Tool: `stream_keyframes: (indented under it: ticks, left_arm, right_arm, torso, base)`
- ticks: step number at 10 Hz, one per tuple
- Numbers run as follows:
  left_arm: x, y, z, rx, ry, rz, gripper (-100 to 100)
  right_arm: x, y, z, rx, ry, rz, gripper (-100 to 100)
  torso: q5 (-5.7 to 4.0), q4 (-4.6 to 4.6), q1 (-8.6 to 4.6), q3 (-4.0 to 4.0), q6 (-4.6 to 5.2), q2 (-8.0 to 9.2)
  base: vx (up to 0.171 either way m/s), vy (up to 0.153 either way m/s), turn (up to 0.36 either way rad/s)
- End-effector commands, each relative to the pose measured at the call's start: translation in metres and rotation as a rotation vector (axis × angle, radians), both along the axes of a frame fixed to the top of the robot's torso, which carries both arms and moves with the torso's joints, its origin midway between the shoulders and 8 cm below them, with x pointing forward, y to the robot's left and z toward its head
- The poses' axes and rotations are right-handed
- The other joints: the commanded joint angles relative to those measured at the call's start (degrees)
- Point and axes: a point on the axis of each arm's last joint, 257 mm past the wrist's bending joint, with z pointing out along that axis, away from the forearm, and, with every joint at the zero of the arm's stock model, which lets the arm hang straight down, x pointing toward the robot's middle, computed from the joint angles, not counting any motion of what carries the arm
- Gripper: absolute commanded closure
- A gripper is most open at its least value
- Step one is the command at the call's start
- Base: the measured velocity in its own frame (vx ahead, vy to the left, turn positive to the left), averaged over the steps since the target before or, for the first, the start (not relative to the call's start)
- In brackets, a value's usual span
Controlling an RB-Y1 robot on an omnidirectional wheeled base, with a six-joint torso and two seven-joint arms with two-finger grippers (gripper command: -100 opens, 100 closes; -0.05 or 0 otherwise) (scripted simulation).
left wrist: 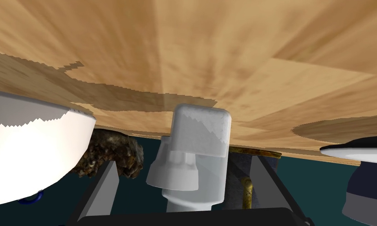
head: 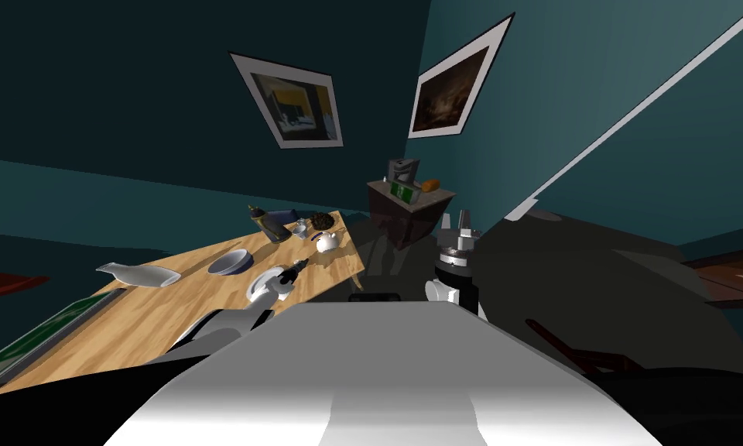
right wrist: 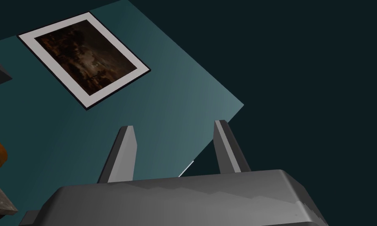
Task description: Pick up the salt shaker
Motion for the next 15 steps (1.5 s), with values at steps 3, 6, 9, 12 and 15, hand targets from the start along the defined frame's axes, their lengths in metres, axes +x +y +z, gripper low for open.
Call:
stream_keyframes:
  ticks: [3,6,9,12,15]
  left_arm:
    - [-0.001,0.001,0.000,0.002,0.002,0.001,100]
    - [0.000,0.001,0.000,0.002,0.001,0.000,0]
    - [0.028,-0.032,0.000,-0.003,-0.001,-0.035,100]
    - [0.068,-0.081,0.003,-0.004,0.000,-0.088,100]
    - [0.081,-0.098,0.005,-0.003,-0.001,-0.107,100]
  right_arm:
    - [0.000,0.000,0.000,0.000,0.000,0.000,0]
    - [0.000,0.000,0.000,0.000,0.000,0.000,0]
    - [0.000,0.000,0.000,0.000,0.000,0.000,0]
    - [0.000,0.000,0.000,0.000,0.000,0.000,0]
    - [0.000,0.000,0.000,0.000,0.000,0.000,0]
  torso:
    - [0.05,0.02,0.05,0.03,0.03,0.04]
    - [0.05,0.01,0.08,0.03,0.01,0.05]
    - [0.12,0.03,0.32,0.16,-0.06,0.31]
    - [0.10,-0.01,0.25,0.08,-0.08,0.17]
    - [0.11,0.00,0.28,0.10,-0.08,0.20]
  base:
    - [0.000,0.000,0.000]
    - [0.000,0.000,0.000]
    - [-0.061,0.056,0.121]
    - [-0.042,0.050,0.170]
    - [-0.034,0.047,0.067]
